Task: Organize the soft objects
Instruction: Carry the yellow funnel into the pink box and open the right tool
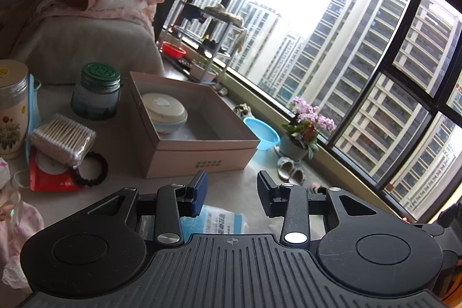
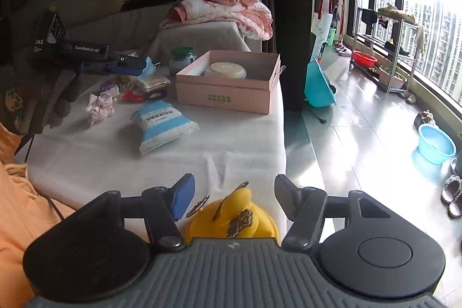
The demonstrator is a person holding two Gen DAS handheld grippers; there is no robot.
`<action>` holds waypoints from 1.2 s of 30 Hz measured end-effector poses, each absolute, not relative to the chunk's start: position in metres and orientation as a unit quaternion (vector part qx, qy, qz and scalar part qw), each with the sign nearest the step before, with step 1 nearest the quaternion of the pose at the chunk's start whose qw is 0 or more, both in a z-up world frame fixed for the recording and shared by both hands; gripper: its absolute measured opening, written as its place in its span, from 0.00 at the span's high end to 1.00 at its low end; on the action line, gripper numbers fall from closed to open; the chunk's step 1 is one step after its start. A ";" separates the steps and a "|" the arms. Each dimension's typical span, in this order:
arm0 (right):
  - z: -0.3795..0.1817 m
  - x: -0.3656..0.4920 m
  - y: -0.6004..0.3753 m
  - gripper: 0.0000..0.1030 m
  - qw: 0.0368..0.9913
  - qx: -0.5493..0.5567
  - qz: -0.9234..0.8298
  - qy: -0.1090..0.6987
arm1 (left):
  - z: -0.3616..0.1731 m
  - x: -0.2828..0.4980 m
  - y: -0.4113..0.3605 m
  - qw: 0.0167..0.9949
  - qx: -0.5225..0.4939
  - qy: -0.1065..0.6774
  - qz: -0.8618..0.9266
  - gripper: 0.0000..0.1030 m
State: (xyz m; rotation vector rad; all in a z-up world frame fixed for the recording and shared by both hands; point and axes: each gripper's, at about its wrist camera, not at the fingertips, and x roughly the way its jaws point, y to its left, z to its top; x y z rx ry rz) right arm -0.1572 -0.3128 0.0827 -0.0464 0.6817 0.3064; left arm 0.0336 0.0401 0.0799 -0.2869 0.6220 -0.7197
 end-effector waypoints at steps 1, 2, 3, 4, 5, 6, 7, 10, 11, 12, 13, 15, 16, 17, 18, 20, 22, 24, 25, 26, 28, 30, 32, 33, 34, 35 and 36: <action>0.073 -0.159 -0.309 0.38 0.924 -0.015 0.151 0.352 | 0.079 0.029 0.041 0.878 -0.138 0.299 -0.348 0.59; 0.066 -0.160 -0.305 0.42 0.924 -0.020 0.135 0.358 | 0.079 0.027 0.042 0.878 -0.138 0.298 -0.349 0.59; 0.060 -0.158 -0.301 0.57 0.923 -0.024 0.119 0.365 | 0.080 0.025 0.043 0.878 -0.139 0.295 -0.350 0.59; 0.056 -0.155 -0.301 0.63 0.921 -0.018 0.105 0.375 | 0.081 0.023 0.045 0.879 -0.139 0.292 -0.351 0.59; 0.055 -0.152 -0.303 0.64 0.919 -0.007 0.095 0.381 | 0.083 0.021 0.047 0.879 -0.141 0.288 -0.352 0.59; 0.057 -0.150 -0.305 0.70 0.919 0.000 0.087 0.384 | 0.084 0.018 0.050 0.881 -0.142 0.283 -0.352 0.59; 0.060 -0.150 -0.305 0.73 0.920 -0.003 0.084 0.382 | 0.085 0.016 0.052 0.882 -0.143 0.279 -0.352 0.59; 0.075 -0.149 -0.299 0.84 0.928 -0.007 0.078 0.365 | 0.085 0.014 0.058 0.883 -0.155 0.271 -0.350 0.59; 0.083 -0.145 -0.297 0.87 0.931 -0.002 0.083 0.357 | 0.085 0.013 0.060 0.884 -0.157 0.270 -0.348 0.59; 0.090 -0.141 -0.293 0.87 0.934 0.001 0.090 0.347 | 0.084 0.012 0.061 0.885 -0.157 0.269 -0.346 0.59; 0.096 -0.138 -0.288 0.88 0.938 -0.002 0.093 0.334 | 0.084 0.011 0.063 0.885 -0.157 0.268 -0.345 0.59; 0.111 -0.125 -0.279 0.88 0.941 -0.005 0.106 0.320 | 0.084 0.008 0.068 0.887 -0.160 0.265 -0.343 0.59; 0.115 -0.119 -0.277 0.88 0.941 -0.002 0.118 0.318 | 0.084 0.006 0.072 0.889 -0.162 0.262 -0.339 0.59; 0.118 -0.113 -0.275 0.89 0.940 -0.003 0.124 0.317 | 0.084 0.004 0.076 0.891 -0.165 0.259 -0.334 0.59; 0.120 -0.107 -0.273 0.90 0.940 -0.004 0.123 0.318 | 0.083 0.003 0.079 0.892 -0.168 0.258 -0.331 0.59; 0.124 -0.098 -0.274 0.93 0.938 0.007 0.124 0.323 | 0.080 0.002 0.086 0.893 -0.175 0.260 -0.324 0.59; 0.133 -0.091 -0.275 1.00 0.941 0.020 0.127 0.313 | 0.077 0.003 0.089 0.893 -0.172 0.270 -0.315 0.59; 0.152 -0.082 -0.275 1.00 0.947 0.028 0.130 0.292 | 0.075 0.003 0.090 0.894 -0.163 0.277 -0.310 0.59; 0.162 -0.076 -0.274 1.00 0.950 0.026 0.133 0.282 | 0.074 0.001 0.092 0.895 -0.160 0.279 -0.309 0.59; 0.171 -0.070 -0.272 1.00 0.951 0.020 0.135 0.276 | 0.073 -0.001 0.094 0.897 -0.157 0.279 -0.306 0.59; 0.183 -0.060 -0.268 1.00 0.952 -0.004 0.129 0.279 | 0.072 -0.006 0.097 0.900 -0.154 0.276 -0.302 0.59; 0.182 -0.063 -0.263 0.92 0.950 -0.039 0.123 0.285 | 0.070 -0.012 0.100 0.901 -0.150 0.272 -0.303 0.59; 0.168 -0.080 -0.259 0.69 0.941 -0.062 0.151 0.298 | 0.068 -0.012 0.101 0.900 -0.147 0.278 -0.303 0.59; 0.159 -0.090 -0.257 0.56 0.934 -0.062 0.169 0.309 | 0.067 -0.011 0.101 0.899 -0.145 0.281 -0.302 0.59; 0.148 -0.101 -0.254 0.55 0.926 -0.057 0.192 0.320 | 0.067 -0.010 0.099 0.899 -0.141 0.284 -0.301 0.59; 0.137 -0.110 -0.250 0.55 0.918 -0.051 0.210 0.334 | 0.066 -0.009 0.097 0.899 -0.138 0.287 -0.302 0.59; 0.127 -0.118 -0.245 0.55 0.909 -0.049 0.223 0.347 | 0.066 -0.009 0.096 0.897 -0.137 0.290 -0.304 0.59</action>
